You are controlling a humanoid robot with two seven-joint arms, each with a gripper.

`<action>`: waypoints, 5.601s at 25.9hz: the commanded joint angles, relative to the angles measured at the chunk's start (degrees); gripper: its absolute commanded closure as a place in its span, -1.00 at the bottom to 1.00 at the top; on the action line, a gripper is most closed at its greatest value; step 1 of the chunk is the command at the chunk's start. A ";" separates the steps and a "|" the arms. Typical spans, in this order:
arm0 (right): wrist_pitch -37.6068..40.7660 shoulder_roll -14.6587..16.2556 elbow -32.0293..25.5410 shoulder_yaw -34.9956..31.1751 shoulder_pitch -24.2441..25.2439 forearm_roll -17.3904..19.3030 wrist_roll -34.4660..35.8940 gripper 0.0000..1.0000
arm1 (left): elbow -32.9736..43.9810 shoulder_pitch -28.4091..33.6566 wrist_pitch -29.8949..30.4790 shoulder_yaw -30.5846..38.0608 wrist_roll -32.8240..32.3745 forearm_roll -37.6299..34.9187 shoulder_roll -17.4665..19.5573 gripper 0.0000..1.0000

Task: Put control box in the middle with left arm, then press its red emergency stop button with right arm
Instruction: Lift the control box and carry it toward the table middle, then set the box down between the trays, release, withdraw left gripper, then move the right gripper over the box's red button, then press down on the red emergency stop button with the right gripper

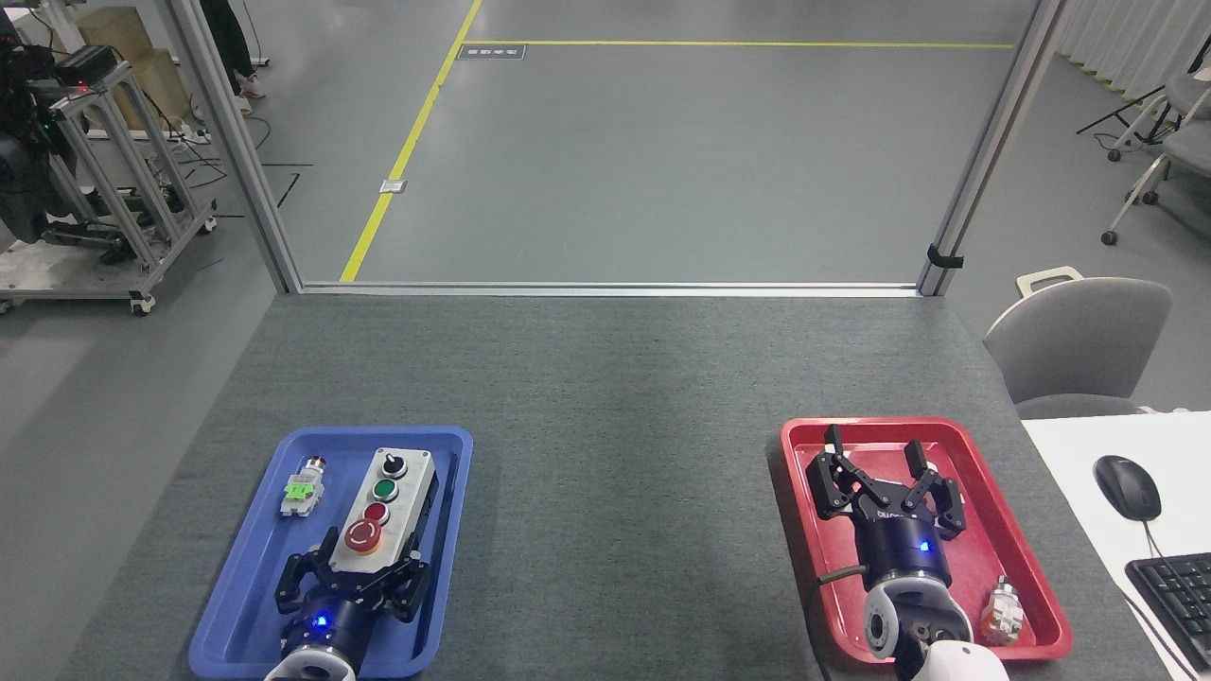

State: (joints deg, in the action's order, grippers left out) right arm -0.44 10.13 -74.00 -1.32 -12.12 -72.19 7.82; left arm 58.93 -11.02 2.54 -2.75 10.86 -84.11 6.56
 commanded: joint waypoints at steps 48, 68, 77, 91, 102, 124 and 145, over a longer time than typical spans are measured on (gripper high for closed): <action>-0.27 -0.55 0.00 -0.18 -0.10 -0.05 0.00 -0.99 | 5.41 -3.04 -5.09 -19.05 -3.48 2.11 -11.04 1.00; -0.35 0.07 0.00 -0.18 -0.19 0.21 0.00 -0.99 | -1.53 -4.89 -5.27 -24.50 -3.48 2.02 -14.03 -0.93; -0.35 -0.02 -0.09 -0.18 -1.07 0.21 0.09 -0.99 | 11.74 2.67 -0.52 -23.45 -3.39 2.64 -7.26 -0.96; 0.88 0.24 -0.18 -1.85 -2.91 0.12 1.58 -0.87 | 33.71 14.45 7.83 -3.50 -3.22 17.67 8.21 -0.96; 29.62 0.33 4.30 4.13 -3.79 -0.76 2.82 1.00 | 25.27 7.06 4.93 7.75 -3.30 23.73 6.89 -0.96; 27.60 -4.94 17.84 20.21 -8.98 -7.44 2.64 1.00 | 25.27 5.31 5.02 7.05 -6.82 22.94 5.40 -0.98; 25.93 -5.56 23.90 22.06 -8.98 -10.51 2.73 1.00 | 21.49 6.01 4.84 2.92 -6.47 22.76 2.23 -0.98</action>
State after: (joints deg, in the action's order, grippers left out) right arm 25.45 4.66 -50.87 20.64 -21.13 -81.42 10.97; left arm 81.70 -5.08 7.43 0.71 4.36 -61.35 9.05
